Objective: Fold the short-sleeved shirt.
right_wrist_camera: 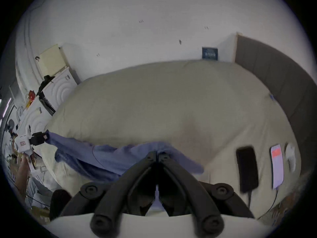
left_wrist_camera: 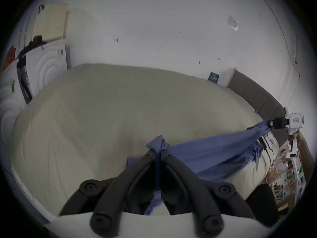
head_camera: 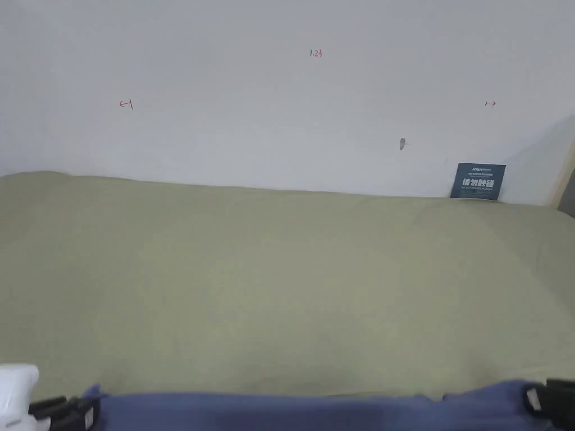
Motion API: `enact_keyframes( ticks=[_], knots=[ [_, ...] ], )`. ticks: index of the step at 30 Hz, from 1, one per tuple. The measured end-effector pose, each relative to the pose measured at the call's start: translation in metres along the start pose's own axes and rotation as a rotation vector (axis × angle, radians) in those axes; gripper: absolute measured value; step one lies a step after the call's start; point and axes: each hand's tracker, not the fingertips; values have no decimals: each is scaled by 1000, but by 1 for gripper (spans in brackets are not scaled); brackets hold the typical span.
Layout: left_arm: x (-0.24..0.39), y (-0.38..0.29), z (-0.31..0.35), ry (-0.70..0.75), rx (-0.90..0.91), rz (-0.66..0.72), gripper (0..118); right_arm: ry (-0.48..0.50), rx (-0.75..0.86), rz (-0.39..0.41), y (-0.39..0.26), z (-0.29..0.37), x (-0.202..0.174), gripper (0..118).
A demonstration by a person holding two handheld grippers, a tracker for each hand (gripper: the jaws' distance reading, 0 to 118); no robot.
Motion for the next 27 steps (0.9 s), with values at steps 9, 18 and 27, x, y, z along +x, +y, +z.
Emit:
enact_keyframes(
  ticks=[9,18,27],
  knots=[
    [-20,-79,-27,73,-143,104,6,-43,-130,-123,-94,-42,31,1],
    [-8,-71,-8,75,-157,98,38,-98,-181,-94,-75,-25,14,15],
    [15,-17,55,74,5,82,69,-172,-8,123,-45,31,-46,78]
  ],
)
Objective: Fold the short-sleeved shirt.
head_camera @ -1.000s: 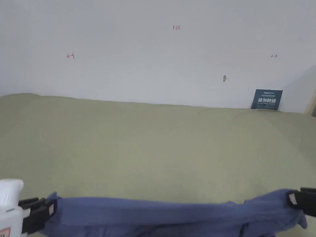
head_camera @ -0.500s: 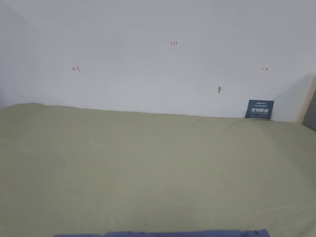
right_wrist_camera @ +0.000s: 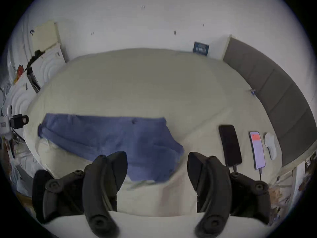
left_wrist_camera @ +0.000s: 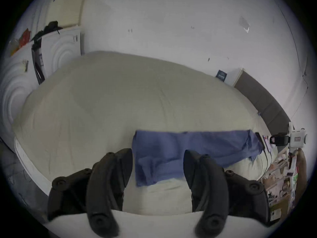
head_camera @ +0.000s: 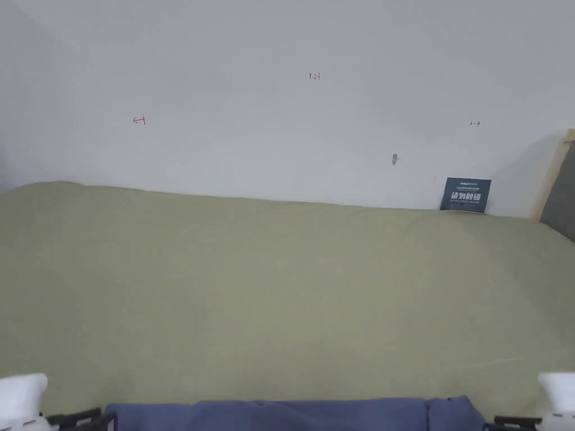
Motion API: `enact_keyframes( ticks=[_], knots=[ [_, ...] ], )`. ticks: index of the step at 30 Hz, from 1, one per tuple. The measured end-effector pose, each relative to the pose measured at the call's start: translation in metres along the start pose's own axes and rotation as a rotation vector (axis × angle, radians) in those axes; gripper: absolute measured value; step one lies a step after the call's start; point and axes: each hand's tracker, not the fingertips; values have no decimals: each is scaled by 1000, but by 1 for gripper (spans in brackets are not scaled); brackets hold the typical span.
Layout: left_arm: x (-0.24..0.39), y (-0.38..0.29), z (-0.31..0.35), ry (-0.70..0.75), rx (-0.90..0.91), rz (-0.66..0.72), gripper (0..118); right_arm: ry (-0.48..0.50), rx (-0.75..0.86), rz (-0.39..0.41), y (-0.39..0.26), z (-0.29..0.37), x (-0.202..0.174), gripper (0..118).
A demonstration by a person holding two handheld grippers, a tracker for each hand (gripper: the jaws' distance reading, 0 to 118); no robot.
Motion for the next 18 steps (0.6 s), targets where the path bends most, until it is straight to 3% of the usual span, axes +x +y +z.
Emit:
enact_keyframes(
  ticks=[2,4,5,6,7,10,18],
  knots=[
    [20,3,7,-13,68,18,67,20,47,-23,4,1,-15,77],
    [32,2,7,-27,88,23,48,11,51,-41,3,-4,-27,70],
    [37,0,5,-26,89,19,24,10,39,-45,2,-7,-33,58],
    [32,-2,-5,-23,90,13,6,13,29,-51,-1,-10,-38,19],
    [34,-3,-10,8,77,-5,5,17,33,-54,-6,-13,-42,0],
    [33,-8,-22,15,48,-7,0,-62,60,-60,-12,-23,-52,0],
    [-22,5,-33,-135,-19,73,0,3,62,-37,-14,-19,-54,0]
  ],
)
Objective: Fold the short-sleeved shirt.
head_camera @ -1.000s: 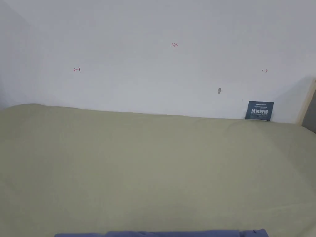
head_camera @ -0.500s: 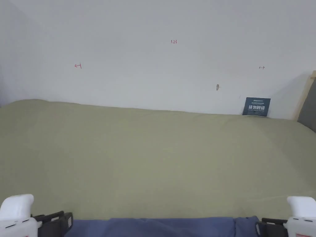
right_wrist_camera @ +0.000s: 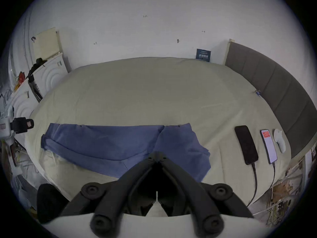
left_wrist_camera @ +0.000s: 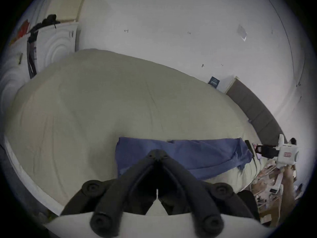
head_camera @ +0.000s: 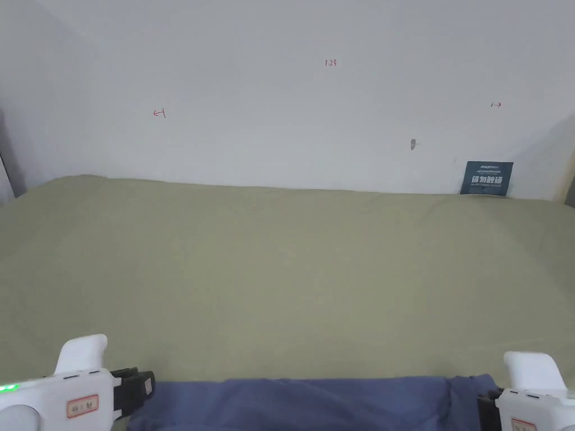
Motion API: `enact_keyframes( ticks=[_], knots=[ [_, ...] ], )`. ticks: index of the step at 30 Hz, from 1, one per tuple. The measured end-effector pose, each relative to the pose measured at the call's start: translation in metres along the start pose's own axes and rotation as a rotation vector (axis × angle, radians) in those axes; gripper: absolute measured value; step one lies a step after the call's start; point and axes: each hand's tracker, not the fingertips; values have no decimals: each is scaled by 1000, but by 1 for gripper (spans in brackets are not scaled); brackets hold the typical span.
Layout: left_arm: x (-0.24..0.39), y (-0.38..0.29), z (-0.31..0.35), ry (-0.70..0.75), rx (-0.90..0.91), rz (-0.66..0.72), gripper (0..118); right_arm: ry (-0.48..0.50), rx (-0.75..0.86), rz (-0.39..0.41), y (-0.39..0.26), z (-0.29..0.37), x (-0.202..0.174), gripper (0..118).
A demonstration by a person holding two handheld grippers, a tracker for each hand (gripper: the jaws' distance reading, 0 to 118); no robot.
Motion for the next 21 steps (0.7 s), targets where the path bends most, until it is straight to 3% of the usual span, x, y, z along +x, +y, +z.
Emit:
enact_keyframes(
  ticks=[3,5,7,8,9,10,11,18,20,21],
  knots=[
    [-51,10,-7,-90,-85,121,0,10,4,3,1,4,3,0],
    [-63,5,-10,-281,-231,208,0,16,6,3,1,5,5,0],
    [-68,1,-15,-324,-271,167,7,28,6,7,1,6,4,0],
    [-62,0,-15,-363,-305,166,27,33,6,8,1,7,5,0],
    [-63,-2,-19,-398,-337,164,76,37,4,9,1,7,5,0],
    [-70,-3,-23,-263,-282,138,107,40,2,12,1,7,4,0],
    [-73,-7,-28,-253,-282,140,116,43,1,17,0,7,2,0],
    [-93,-31,-58,-284,-312,324,115,42,-20,53,-4,9,0,0],
    [-97,-32,-70,-344,-163,340,114,46,-29,52,-6,8,0,0],
    [-75,-11,-36,-365,-167,396,112,51,-34,47,-7,8,0,0]
  ],
)
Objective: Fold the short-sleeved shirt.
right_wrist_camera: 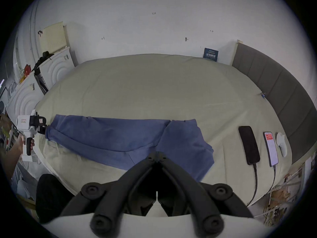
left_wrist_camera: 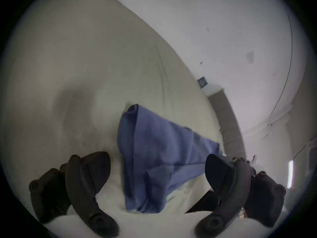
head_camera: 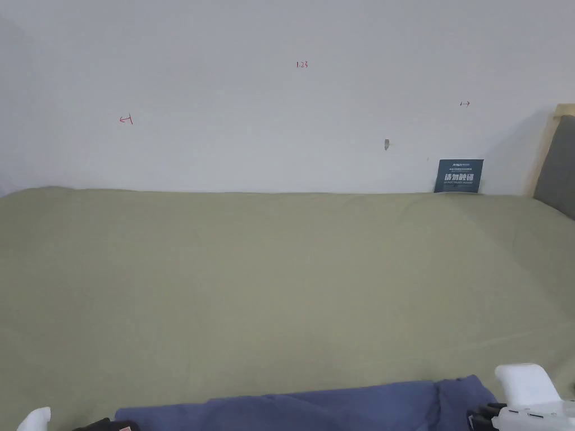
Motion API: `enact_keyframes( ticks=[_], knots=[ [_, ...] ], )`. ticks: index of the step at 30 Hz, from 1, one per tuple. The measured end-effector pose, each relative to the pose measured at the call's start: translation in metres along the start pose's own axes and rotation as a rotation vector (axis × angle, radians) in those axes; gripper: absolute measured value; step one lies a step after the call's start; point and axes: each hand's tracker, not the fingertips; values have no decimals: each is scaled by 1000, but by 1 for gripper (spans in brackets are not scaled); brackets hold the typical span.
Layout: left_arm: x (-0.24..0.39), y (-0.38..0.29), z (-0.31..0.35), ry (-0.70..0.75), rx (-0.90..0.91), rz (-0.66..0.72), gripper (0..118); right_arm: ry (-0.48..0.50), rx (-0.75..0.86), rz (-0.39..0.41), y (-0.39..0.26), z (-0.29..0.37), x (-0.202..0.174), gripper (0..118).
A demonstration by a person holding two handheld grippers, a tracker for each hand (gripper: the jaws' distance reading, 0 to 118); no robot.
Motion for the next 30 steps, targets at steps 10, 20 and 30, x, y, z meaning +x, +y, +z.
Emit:
enact_keyframes(
  ticks=[10,20,30],
  knots=[
    [4,5,-23,51,31,44,8,36,-55,6,-20,-15,-6,0],
    [100,-3,-22,-141,48,-208,8,46,-18,-70,-21,-23,24,0],
    [155,-14,-158,-167,-123,-277,8,54,1,-127,-20,-31,38,0]
  ],
)
